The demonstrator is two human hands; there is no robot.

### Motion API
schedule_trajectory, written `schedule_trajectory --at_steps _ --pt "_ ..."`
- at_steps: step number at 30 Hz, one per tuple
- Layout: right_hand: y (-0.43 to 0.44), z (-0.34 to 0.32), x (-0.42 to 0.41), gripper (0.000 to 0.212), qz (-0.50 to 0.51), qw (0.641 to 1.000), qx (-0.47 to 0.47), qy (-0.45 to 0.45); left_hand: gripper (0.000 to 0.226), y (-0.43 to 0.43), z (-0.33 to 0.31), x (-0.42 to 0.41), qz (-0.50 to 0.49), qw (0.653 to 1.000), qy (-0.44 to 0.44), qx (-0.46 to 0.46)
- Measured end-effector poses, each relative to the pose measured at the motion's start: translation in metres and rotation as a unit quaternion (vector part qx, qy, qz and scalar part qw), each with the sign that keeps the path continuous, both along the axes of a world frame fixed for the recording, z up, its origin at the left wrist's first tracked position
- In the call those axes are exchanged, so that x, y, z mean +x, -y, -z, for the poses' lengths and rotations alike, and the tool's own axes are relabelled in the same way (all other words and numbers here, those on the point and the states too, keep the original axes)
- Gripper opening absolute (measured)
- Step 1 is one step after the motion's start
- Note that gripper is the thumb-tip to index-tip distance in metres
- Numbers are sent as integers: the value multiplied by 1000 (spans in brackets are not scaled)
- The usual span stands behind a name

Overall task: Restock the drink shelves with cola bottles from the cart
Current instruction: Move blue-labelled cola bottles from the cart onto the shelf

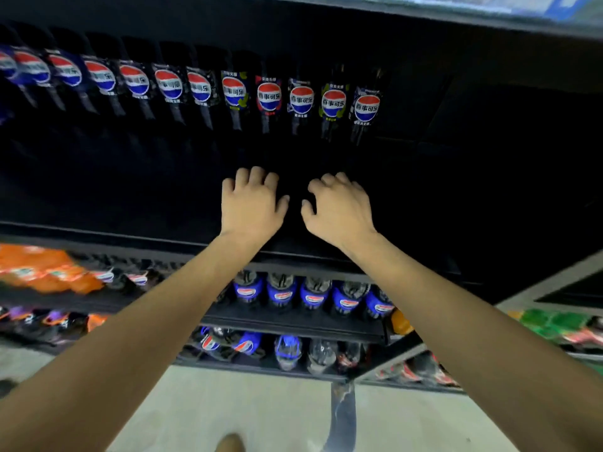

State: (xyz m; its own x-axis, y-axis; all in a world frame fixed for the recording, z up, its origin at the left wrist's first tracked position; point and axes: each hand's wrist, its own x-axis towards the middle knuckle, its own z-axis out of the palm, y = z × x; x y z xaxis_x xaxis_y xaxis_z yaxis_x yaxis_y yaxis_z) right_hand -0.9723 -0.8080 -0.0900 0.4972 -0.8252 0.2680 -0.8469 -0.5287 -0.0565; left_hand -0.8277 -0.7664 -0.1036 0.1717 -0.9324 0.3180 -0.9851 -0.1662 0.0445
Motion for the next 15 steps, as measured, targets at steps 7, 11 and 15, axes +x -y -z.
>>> schedule_trajectory --at_steps 7,11,15 --pt "-83 2 30 41 -74 995 32 -59 40 -115 3 59 -7 1000 -11 15" --pt "-129 4 75 39 -133 986 59 -74 39 -182 11 100 -36 998 -14 46" --pt "-171 3 140 38 -189 975 83 -85 40 -243 14 145 -89 992 -30 82"
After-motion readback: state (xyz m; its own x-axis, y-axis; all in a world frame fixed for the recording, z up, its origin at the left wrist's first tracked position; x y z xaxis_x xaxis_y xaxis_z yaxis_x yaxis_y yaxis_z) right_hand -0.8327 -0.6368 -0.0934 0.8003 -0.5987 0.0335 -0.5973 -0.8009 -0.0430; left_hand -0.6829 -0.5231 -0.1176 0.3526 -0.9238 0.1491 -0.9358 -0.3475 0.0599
